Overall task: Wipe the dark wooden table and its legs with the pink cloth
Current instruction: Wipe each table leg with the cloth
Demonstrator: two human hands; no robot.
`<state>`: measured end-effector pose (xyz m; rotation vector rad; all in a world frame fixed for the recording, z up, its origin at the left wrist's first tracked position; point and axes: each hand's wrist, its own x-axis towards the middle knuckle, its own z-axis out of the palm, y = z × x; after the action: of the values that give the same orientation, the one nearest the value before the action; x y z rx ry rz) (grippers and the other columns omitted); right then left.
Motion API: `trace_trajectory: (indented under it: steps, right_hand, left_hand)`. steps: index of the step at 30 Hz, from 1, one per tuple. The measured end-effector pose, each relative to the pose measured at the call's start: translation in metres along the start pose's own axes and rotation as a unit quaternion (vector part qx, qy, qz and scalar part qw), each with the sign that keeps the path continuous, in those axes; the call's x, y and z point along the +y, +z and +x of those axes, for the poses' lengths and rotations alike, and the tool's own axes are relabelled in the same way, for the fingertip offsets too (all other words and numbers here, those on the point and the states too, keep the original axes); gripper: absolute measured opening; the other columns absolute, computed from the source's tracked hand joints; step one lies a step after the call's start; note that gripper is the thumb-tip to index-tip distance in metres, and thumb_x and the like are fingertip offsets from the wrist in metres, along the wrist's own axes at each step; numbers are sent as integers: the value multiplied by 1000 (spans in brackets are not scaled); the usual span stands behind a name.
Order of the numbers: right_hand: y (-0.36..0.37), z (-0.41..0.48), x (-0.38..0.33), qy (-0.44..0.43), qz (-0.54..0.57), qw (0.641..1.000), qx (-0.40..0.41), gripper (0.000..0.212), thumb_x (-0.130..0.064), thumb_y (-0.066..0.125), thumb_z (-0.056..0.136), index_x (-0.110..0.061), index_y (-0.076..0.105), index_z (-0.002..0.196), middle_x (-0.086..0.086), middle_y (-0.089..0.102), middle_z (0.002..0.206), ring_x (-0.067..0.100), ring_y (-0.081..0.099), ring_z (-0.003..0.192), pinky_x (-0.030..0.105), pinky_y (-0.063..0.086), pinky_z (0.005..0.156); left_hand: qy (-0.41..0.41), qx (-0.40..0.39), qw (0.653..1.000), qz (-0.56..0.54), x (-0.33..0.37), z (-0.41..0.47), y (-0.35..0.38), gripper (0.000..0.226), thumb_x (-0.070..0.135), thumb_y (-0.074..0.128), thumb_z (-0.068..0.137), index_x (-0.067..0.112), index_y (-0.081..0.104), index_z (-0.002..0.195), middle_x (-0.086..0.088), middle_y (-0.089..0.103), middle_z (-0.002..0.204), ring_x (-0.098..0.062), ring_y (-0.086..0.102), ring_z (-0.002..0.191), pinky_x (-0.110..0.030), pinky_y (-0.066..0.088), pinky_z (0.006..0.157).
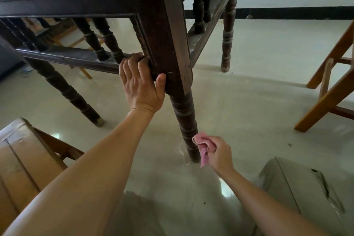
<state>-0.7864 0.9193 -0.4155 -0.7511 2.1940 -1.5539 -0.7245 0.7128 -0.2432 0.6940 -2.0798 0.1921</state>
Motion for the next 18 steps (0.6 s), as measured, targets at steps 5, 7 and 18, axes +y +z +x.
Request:
trace_trajectory:
  steps: [5,7,18]
  right_hand:
    - [-29,24,-47,49,200,977,-45,21,0,62,89,-15,73,99,11,68,84,15,62,60,25,54,52]
    - [-32,35,-50,60,239,968,-51,17,-19,60,96,-13,75,98,18,69,85,23,59,63,35,54,52]
    - [69,-40,16,73,-51,994,-65,13,-9,59,93,-14,58,105,3,48,112,18,59,94,5,41,67]
  left_hand:
    - [-2,-2,1000,-3,1,0,-1,60,59,11,96,10,43,107,-19,54,111,-36,49,109,-51,26,110]
    - [-2,0,1000,-4,2,0,-1,58,59,10,96,11,42,107,-19,54,111,-36,49,109,-52,27,109]
    - [-1,9,1000,-12,2,0,0,58,58,11,96,11,42,107,-19,54,110,-34,47,108,-54,31,106]
